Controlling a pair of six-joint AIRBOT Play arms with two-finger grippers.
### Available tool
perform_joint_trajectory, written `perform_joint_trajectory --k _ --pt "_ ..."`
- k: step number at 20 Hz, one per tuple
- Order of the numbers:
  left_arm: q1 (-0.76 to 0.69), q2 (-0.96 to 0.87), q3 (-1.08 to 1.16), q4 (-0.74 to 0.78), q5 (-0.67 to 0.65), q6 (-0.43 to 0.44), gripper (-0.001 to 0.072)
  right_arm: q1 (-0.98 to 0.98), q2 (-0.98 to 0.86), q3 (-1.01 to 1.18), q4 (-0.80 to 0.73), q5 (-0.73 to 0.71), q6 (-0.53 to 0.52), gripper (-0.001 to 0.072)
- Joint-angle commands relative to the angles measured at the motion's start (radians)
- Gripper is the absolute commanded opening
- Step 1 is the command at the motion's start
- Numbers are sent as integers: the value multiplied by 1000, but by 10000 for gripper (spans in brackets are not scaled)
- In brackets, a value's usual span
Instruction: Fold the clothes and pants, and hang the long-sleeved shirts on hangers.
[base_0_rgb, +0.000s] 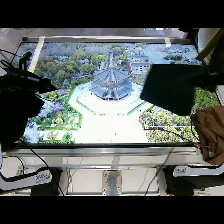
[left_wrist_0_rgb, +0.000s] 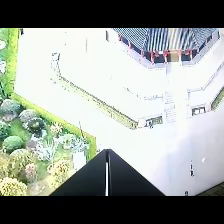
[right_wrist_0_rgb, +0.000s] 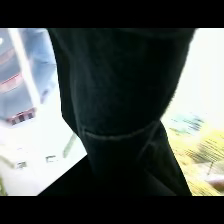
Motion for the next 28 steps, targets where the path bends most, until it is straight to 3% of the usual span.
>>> perform_joint_trajectory --k 1,6,12,14,16,19,21,24,26,28 --pt "-1 1 0 -29 4 -19 32 -315 64 1 -85 191 -29 36" --pt "0 0 0 -77 54 -19 32 -628 73 -14 -223 216 -50 37" --pt "-1 0 0 -77 76 -19 32 -683 73 -184 -370 60 -49 61" --pt "-1 0 0 -77 76 -19 32 -683 73 -215 -366 48 -35 412" --pt "0 0 0 -77 75 -19 32 -683 81 -204 -346 83 12 427" --pt "0 0 0 -77 76 -19 32 -682 129 -154 -124 96 91 427" --pt "0 0 0 -77 76 -19 32 -646 204 -146 176 37 84 427" --pt "0 0 0 -77 76 -19 32 -488 334 -146 480 -72 25 427" --pt "0 0 0 -77 76 -19 32 -329 416 -146 541 -94 -114 426" --pt "0 -1 0 -77 76 -19 32 -158 465 -146 493 -100 -160 425"
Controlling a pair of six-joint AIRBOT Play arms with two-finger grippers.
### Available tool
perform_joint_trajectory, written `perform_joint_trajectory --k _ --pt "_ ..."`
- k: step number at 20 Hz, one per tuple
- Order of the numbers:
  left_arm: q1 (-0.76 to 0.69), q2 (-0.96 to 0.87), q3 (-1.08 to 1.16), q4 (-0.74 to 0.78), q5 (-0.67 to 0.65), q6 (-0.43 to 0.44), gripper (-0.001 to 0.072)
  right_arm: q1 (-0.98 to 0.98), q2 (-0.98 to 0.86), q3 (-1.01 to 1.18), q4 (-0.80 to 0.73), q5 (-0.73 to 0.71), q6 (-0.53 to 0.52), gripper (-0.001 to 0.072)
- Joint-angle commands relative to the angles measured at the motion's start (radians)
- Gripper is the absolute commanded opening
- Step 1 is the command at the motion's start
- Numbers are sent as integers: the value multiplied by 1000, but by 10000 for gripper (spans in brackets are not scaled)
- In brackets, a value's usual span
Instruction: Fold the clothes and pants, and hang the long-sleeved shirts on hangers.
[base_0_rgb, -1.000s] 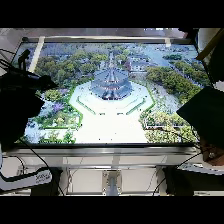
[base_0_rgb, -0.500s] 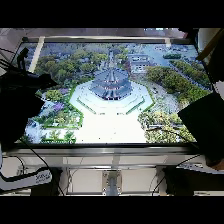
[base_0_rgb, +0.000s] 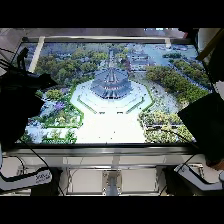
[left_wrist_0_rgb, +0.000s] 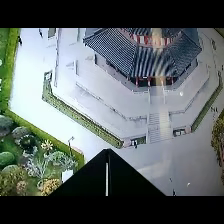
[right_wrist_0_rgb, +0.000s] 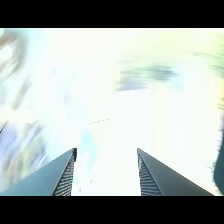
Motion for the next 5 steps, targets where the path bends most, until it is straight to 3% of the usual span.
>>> perform_joint_trajectory --k 1,5 --pt "0 0 0 0 0 0 32 273 96 2 45 -34 -103 422" --pt "0 -1 0 0 0 0 32 514 99 1 -174 34 -102 411"
